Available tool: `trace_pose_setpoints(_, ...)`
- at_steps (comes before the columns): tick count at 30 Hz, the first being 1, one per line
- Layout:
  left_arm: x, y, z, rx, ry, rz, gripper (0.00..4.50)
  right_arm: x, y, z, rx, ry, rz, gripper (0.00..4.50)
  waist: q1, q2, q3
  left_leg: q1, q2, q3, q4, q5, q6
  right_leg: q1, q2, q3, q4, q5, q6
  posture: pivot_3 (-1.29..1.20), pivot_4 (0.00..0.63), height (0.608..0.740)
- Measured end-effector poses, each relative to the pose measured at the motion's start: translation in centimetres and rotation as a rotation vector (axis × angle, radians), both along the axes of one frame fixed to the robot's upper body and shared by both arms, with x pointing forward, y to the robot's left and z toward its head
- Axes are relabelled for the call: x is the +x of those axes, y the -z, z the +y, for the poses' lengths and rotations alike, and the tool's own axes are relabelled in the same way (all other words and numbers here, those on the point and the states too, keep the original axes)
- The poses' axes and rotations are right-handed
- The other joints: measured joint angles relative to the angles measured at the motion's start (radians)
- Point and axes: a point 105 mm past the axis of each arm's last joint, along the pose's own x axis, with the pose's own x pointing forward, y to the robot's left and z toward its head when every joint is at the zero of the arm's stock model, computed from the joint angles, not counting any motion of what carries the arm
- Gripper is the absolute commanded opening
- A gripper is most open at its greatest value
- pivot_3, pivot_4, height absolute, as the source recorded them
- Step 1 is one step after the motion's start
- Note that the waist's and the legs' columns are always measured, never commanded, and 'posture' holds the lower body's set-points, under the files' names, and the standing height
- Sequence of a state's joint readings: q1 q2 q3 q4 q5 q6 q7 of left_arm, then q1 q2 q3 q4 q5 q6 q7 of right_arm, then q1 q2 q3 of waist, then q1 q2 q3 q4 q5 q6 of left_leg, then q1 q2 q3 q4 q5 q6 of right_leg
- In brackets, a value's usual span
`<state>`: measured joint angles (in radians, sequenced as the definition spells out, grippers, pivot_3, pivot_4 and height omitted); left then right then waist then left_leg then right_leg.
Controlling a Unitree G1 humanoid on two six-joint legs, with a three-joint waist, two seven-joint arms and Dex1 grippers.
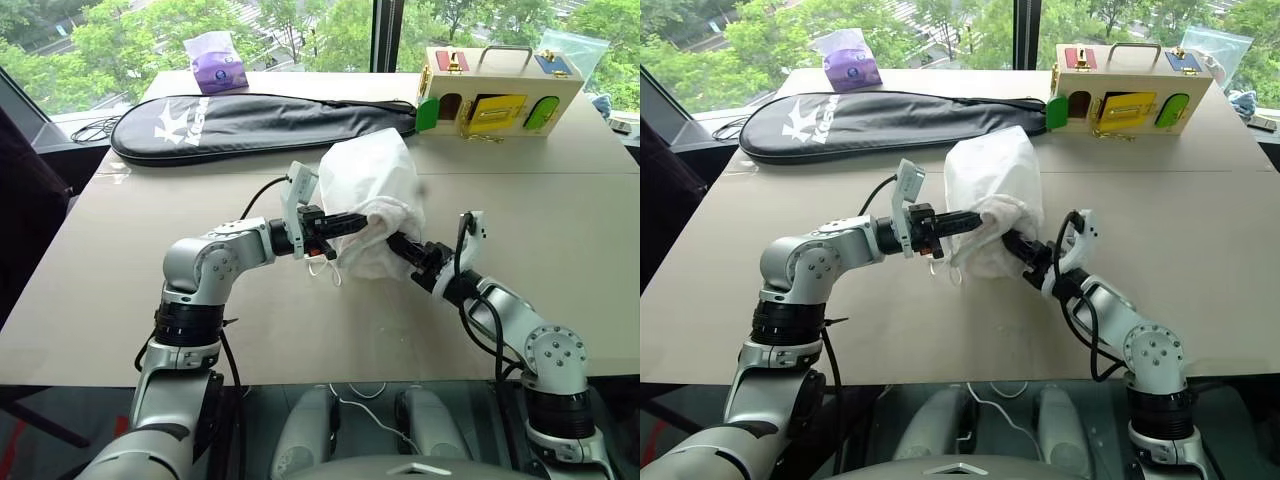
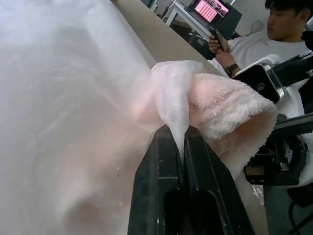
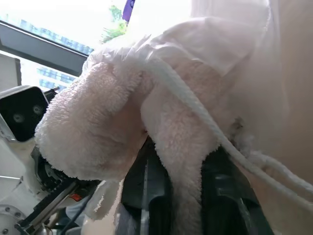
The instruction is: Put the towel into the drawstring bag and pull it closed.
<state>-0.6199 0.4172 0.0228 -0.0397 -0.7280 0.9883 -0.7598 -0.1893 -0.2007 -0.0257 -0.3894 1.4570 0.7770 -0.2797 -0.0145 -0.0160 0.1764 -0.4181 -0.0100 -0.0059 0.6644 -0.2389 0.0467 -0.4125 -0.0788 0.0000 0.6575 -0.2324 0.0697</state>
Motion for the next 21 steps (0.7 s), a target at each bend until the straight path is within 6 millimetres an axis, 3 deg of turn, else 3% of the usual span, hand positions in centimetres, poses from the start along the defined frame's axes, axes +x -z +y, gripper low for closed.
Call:
trace_pose_setpoints(1,0.1,0.1,0.1,-0.001,-0.002,0.005,0.0,-0.2,-0.1,-0.1,-0.006,-0.009,-0.011,2.44,0.001,0.0,0.0,0.0,0.0,0.0,0.0,0.0,0.0,0.0,0.0,0.0,0.0,0.0,0.0,0.0,0.15,0.74)
trace_pose_setpoints(8,0.7,-0.2,0.1,-0.021,-0.011,0.015,0.0,-2.1,0.1,-1.3,0.035,-0.08,-0.055,2.44,-0.001,0.0,0.0,0.0,0.0,0.0,0.0,0.0,0.0,0.0,0.0,0.0,0.0,0.0,0.0,0.0,0.15,0.74)
trace_pose_setpoints(11,0.7,-0.5,-0.1,-0.031,-0.001,0.008,0.0,-2.1,-0.6,-0.6,0.095,-0.118,-0.08,2.44,-0.003,0.0,0.0,0.0,0.001,0.0,0.0,0.0,0.0,0.0,0.001,0.0,0.0,0.0,0.0,0.0,0.15,0.74)
trace_pose_setpoints(18,0.6,-0.5,-0.3,-0.04,0.011,0.008,0.0,-2.0,-0.3,1.3,0.024,-0.195,-0.106,2.44,0.0,0.0,0.0,0.0,0.0,0.0,0.0,0.0,0.0,0.0,0.0,0.0,-0.001,0.0,0.0,0.0,0.15,0.74)
trace_pose_setpoints(21,0.6,-0.5,-0.4,-0.043,0.019,0.009,0.0,-1.2,0.5,1.6,-0.062,-0.188,-0.11,1.16,0.001,0.0,0.0,0.0,0.0,0.001,0.0,0.0,0.0,0.0,0.0,0.0,-0.001,0.0,0.0,0.0,0.15,0.74)
